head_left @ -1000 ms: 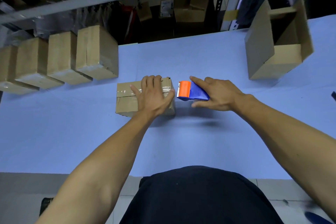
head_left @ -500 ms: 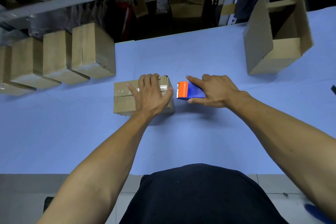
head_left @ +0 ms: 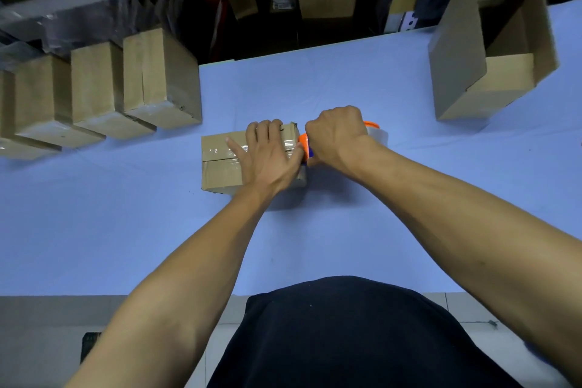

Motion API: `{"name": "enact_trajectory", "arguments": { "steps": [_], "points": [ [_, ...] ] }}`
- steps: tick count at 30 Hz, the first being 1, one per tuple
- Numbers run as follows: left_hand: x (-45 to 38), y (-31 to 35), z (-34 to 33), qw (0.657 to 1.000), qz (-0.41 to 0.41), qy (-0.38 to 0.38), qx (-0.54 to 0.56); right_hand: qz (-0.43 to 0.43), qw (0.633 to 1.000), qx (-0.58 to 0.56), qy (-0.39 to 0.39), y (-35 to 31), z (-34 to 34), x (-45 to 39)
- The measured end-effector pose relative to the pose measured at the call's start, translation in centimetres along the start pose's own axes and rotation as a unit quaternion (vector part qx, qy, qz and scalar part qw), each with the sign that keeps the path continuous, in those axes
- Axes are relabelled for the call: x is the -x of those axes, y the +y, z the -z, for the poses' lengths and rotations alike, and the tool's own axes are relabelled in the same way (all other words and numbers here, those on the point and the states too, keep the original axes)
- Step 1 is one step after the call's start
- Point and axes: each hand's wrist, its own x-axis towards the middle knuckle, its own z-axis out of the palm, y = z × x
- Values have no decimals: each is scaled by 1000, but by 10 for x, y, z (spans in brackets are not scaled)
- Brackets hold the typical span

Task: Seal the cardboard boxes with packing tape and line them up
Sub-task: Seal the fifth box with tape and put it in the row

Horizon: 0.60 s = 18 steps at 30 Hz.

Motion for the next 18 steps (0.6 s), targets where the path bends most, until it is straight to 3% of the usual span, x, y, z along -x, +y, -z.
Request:
{"name": "enact_trajectory", "arguments": {
  "steps": [8,18],
  "points": [
    [-1,1,0,1000,9,4,11,8,999,-40,-30,14,-1,4],
    [2,-1,2,1000,-5,-3,0,-9,1000,11,-5,-10,5,-3]
  ]
}}
